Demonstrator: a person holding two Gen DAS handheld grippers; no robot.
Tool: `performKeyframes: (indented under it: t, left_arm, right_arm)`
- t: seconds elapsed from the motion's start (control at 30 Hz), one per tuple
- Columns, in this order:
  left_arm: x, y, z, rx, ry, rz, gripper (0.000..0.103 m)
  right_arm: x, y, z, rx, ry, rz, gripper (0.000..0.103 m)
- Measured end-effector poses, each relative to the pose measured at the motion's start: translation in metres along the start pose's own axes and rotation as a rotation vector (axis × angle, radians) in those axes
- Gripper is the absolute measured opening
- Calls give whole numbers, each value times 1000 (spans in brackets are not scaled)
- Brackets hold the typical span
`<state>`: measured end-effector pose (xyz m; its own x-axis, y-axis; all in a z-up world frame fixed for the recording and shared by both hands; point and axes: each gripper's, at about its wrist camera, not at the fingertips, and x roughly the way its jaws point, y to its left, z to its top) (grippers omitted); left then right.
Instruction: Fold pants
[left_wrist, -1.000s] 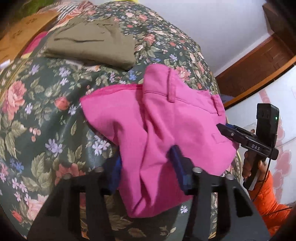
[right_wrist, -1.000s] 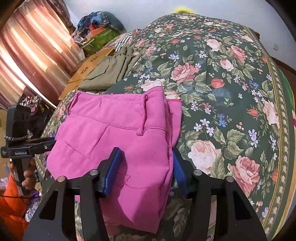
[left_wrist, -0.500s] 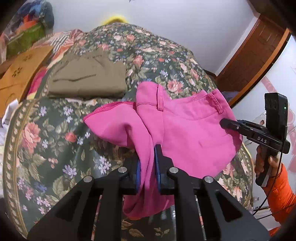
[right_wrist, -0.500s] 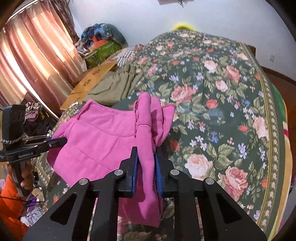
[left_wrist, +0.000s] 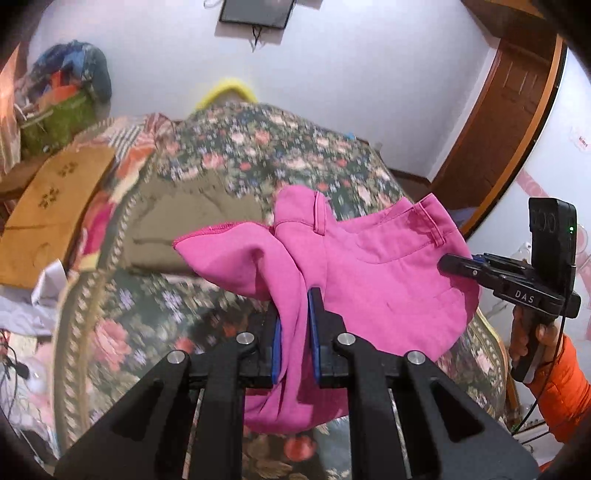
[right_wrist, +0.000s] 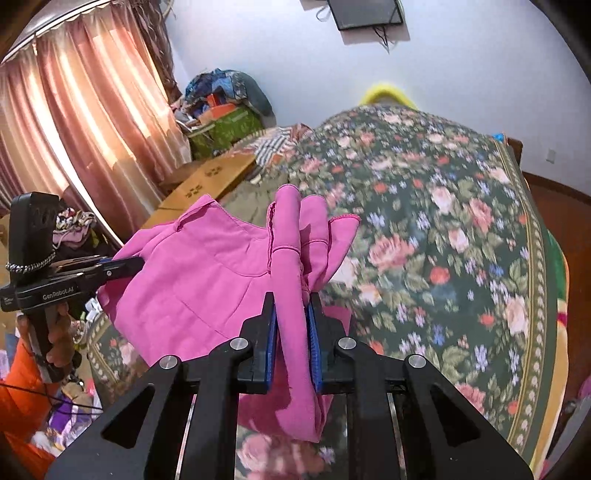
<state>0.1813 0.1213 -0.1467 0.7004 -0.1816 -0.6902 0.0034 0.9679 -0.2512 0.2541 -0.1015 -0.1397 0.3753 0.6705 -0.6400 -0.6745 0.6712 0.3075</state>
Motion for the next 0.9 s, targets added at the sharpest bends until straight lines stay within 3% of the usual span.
performKeyframes:
  t: [0.47,0.9]
  left_arm:
    - [-5,64,56,2,-119,67,12]
    - [41,137,96,-15,-117,102,12]
  right_arm:
    - [36,32,75,-109,-86,34,14]
    - [111,41,125,-147,-83,53,14]
